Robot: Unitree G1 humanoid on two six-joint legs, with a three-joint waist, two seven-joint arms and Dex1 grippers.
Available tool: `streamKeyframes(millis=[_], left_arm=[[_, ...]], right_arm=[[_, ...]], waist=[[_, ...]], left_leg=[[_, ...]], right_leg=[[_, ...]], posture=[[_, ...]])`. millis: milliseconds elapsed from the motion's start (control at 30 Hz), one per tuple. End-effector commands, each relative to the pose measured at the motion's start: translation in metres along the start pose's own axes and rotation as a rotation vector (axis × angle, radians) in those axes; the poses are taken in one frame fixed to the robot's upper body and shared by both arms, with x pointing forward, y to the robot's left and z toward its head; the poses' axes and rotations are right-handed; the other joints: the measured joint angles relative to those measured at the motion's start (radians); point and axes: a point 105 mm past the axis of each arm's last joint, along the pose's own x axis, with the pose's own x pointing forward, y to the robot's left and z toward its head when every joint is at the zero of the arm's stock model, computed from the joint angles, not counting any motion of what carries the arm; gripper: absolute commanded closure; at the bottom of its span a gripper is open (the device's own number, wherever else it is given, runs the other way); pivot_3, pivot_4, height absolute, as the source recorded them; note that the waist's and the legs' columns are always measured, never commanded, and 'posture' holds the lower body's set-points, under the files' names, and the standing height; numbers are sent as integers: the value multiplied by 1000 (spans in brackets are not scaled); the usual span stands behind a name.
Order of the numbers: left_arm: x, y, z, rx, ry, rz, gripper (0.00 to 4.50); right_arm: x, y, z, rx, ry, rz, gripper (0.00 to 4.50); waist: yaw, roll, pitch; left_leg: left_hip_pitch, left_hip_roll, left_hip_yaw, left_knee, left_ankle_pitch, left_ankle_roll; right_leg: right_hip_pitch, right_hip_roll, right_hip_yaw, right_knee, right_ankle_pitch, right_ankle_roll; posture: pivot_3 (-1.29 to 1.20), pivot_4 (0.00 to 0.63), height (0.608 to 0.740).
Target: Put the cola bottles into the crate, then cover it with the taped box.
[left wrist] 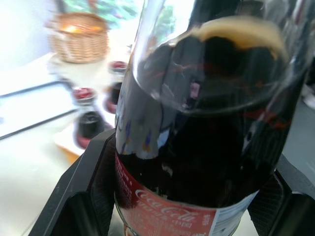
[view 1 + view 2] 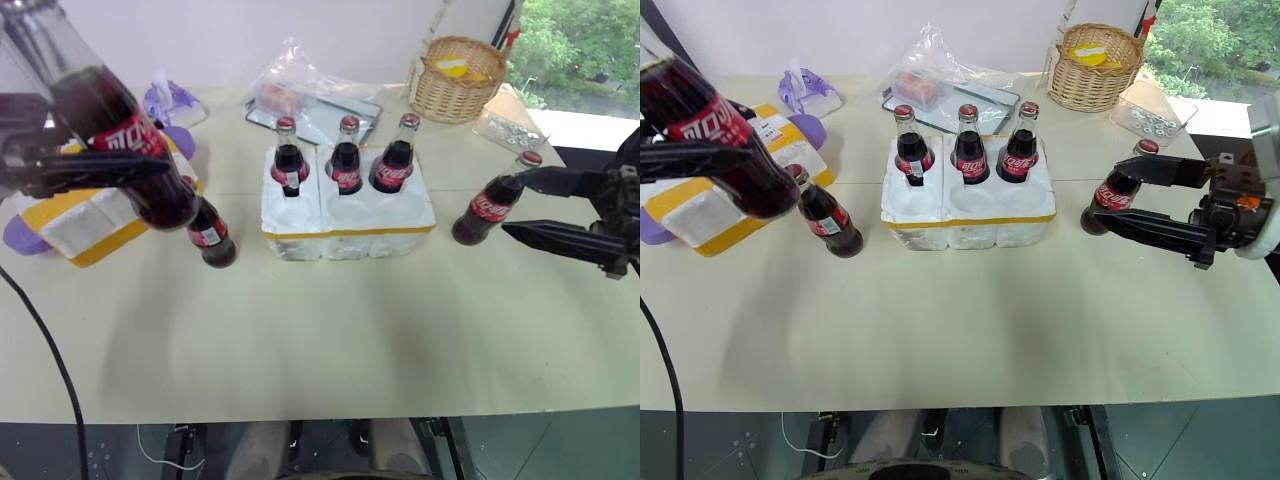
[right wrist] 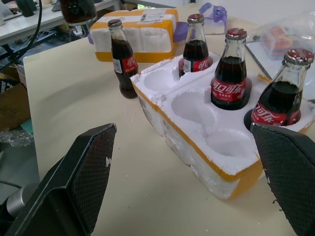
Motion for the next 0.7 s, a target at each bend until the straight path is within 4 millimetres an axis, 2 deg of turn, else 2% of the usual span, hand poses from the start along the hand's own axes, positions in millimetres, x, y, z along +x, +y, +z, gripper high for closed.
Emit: streamKeyframes(millis=[33,200,300,467,700], left_arm=[[-3,-6,23,84,-51,-20,1691],[27,-8,26,111,-94,-124,1691],[55,6,23,127,-114,-105,1691],[96,16,28,99,-161,-122,1691],[127,-2,25,97,-144,-264,1691]], right_arm=[[2,3,7,-47,-30,8,0],[6,2,6,-54,-38,5,0],[8,3,4,-48,-42,2,0],[10,8,-2,-32,-52,-1,0],[10,10,-8,-12,-60,-31,0]], waist=[[1,0,0],[8,-1,0],[11,-1,0],[5,-2,1],[3,-1,1]], left_leg=[[0,0,0,0,0,0],[0,-1,-1,2,0,1],[0,-1,-1,2,0,1],[0,-1,-1,3,1,0],[-1,-1,0,2,3,-3]], right_leg=[[0,0,0,0,0,0],[2,0,0,-1,0,0],[3,0,0,0,0,0],[2,0,0,1,0,0],[1,0,0,2,0,0]], posture=[[0,150,740],[0,150,740],[0,150,740],[0,150,740],[0,150,740]])
